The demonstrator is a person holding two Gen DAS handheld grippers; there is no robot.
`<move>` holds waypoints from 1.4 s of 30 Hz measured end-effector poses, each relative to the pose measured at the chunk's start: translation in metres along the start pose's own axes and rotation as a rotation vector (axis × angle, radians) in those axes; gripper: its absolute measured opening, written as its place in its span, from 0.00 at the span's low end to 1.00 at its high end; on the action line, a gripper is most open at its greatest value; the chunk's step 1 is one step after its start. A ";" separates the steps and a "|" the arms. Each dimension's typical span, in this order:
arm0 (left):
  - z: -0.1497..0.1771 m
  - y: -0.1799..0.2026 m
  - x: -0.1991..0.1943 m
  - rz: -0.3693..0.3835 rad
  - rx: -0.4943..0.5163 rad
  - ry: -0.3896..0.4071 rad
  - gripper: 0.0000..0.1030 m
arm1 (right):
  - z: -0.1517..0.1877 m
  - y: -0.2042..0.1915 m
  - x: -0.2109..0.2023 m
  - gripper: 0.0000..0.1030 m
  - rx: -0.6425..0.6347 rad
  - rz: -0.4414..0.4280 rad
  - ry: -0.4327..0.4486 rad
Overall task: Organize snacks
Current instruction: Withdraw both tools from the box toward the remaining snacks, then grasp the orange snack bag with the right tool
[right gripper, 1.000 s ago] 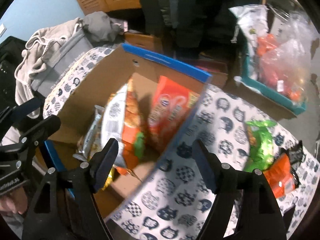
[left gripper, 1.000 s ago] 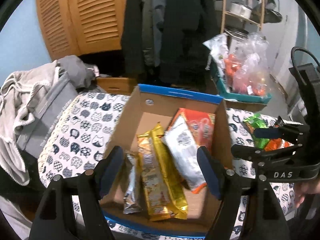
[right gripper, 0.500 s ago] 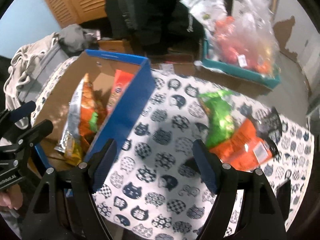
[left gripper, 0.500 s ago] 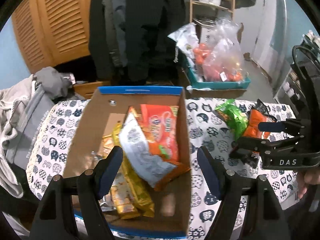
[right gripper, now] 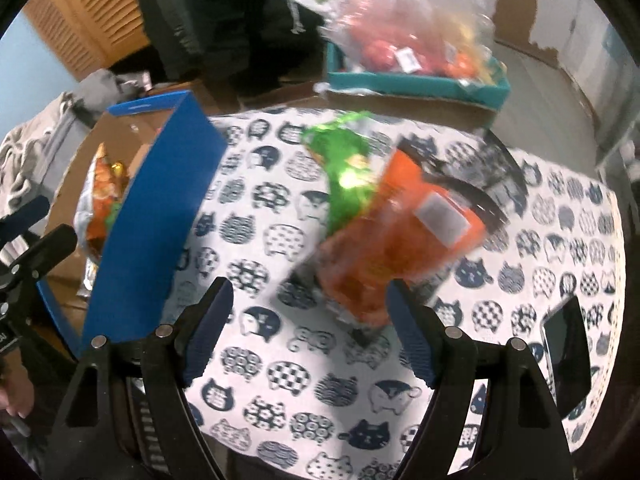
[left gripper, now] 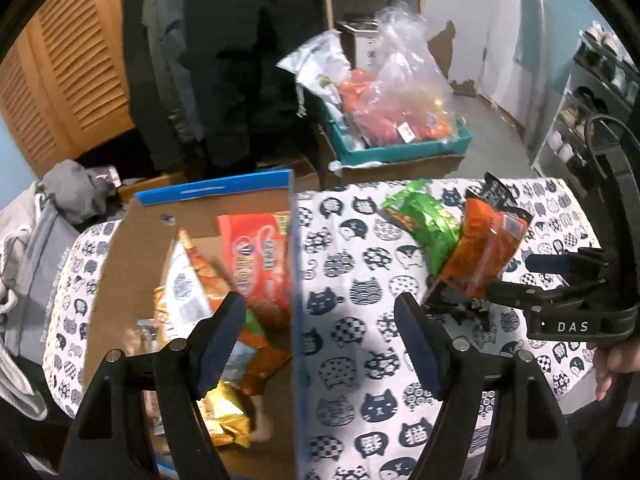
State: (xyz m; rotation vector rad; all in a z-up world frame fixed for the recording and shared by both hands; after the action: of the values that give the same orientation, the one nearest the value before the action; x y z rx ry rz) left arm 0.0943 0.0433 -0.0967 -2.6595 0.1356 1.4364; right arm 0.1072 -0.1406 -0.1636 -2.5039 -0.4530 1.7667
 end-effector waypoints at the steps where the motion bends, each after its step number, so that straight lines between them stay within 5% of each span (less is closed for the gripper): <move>1: -0.001 0.005 0.002 0.003 0.006 -0.004 0.76 | 0.001 0.005 0.001 0.76 0.011 0.003 -0.003; 13: 0.001 0.045 0.047 -0.015 0.083 -0.076 0.76 | 0.013 0.049 0.026 0.77 0.130 0.003 -0.047; 27: -0.005 0.049 0.092 0.015 0.024 -0.121 0.76 | -0.007 0.059 0.058 0.77 0.236 -0.031 -0.048; 39: -0.002 0.040 0.109 0.032 -0.014 -0.153 0.76 | -0.021 0.051 0.083 0.77 0.199 0.002 -0.033; 42: -0.003 0.040 0.109 0.039 -0.023 -0.155 0.76 | -0.020 0.048 0.078 0.68 0.139 0.021 -0.014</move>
State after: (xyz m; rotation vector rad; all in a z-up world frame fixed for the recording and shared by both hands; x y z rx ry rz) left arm 0.1513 0.0004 -0.1888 -2.5633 0.1581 1.6590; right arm 0.1602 -0.1631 -0.2376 -2.4118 -0.2952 1.7589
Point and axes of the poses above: each gripper's, at about its wrist camera, not at the fingertips, and x roughly the way its jaws point, y to its right, z to its underside, the point moved 7 cm from there along x, roughly the way its jaws point, and after that the axes turned 2 degrees about -y, right-handed, at the moved point
